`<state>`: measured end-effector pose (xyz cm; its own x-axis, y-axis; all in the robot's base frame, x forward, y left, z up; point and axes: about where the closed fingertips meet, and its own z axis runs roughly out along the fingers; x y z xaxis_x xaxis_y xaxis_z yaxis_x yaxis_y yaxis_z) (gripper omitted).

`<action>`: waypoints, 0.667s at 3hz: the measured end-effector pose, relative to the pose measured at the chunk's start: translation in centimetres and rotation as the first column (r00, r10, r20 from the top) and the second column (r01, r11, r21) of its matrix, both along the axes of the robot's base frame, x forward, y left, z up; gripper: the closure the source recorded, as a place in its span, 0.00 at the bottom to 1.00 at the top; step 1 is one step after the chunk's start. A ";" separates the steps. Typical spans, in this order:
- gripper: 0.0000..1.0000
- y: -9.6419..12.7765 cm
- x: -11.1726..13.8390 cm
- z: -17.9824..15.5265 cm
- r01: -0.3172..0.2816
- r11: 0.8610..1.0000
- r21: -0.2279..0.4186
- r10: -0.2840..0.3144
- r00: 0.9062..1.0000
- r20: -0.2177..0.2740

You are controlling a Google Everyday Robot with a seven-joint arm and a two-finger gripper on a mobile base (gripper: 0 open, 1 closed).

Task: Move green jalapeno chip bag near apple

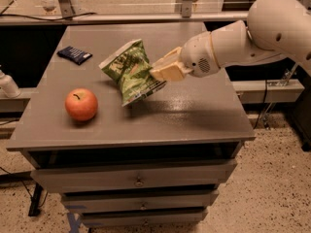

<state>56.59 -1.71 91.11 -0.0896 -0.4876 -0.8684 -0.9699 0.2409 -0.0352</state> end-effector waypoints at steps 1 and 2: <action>1.00 1.2 -0.2 -0.5 -0.016 1.000 0.017 0.016 1.000 -0.018; 1.00 2.4 -0.9 -0.6 -0.033 0.999 0.038 0.034 0.999 -0.034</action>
Offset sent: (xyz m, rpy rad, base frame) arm -0.0148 0.0343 -0.0081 0.0636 0.0549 0.0462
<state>55.74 0.71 90.48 -0.1039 -0.4584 -0.8826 -0.9779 0.2090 0.0066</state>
